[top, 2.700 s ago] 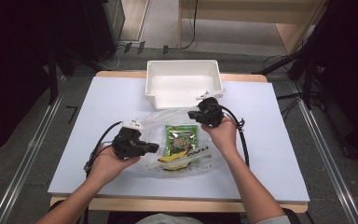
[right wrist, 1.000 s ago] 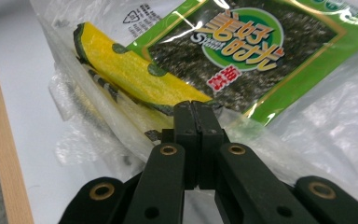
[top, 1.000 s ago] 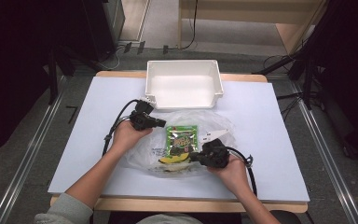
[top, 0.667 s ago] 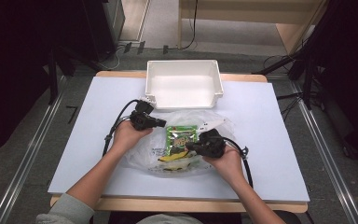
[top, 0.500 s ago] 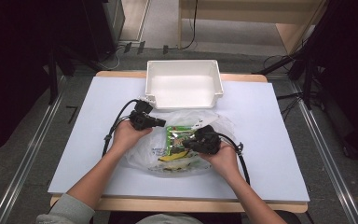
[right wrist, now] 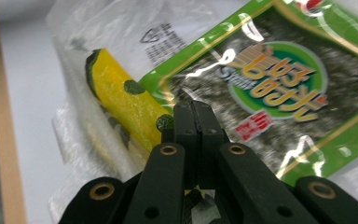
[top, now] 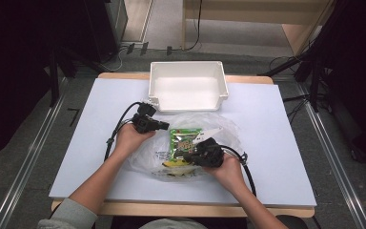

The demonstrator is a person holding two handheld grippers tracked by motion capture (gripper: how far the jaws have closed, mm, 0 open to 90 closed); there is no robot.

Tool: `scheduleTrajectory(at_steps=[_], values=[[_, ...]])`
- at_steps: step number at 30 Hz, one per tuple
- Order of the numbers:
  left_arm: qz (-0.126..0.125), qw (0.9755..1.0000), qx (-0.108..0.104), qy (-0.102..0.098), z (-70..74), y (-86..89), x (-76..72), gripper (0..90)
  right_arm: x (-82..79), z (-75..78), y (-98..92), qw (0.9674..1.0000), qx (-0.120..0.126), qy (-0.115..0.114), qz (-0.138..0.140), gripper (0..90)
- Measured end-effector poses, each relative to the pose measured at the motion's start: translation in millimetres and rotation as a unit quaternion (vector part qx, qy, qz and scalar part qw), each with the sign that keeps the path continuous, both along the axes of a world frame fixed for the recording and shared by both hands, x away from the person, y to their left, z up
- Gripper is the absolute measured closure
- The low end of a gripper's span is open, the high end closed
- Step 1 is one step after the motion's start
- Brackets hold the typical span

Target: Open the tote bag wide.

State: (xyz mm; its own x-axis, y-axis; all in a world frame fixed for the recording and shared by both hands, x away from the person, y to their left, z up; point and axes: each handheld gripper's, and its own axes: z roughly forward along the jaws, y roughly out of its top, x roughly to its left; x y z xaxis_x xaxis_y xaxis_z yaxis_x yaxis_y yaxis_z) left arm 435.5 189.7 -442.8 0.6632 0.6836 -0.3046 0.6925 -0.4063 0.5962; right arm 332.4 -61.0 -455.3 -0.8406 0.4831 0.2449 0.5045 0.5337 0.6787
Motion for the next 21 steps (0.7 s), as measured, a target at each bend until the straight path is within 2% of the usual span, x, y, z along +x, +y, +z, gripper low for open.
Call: scheduleTrajectory(at_steps=[8,15,21], values=[[-0.001,1.0,0.008,-0.003,-1.2,-1.2,-0.2,90.0,-21.9,-5.6,1.9,0.9998,-0.003,0.009,0.018,90.0],[0.0,0.9999,0.015,-0.004,-3.6,-3.9,-1.0,90.0,-43.1,-17.0,1.5,0.9996,-0.005,0.017,0.023,90.0],[0.014,0.9991,0.032,-0.024,-6.9,-8.1,0.4,90.0,-56.3,-20.6,-0.6,0.9996,0.003,0.009,0.026,90.0]])
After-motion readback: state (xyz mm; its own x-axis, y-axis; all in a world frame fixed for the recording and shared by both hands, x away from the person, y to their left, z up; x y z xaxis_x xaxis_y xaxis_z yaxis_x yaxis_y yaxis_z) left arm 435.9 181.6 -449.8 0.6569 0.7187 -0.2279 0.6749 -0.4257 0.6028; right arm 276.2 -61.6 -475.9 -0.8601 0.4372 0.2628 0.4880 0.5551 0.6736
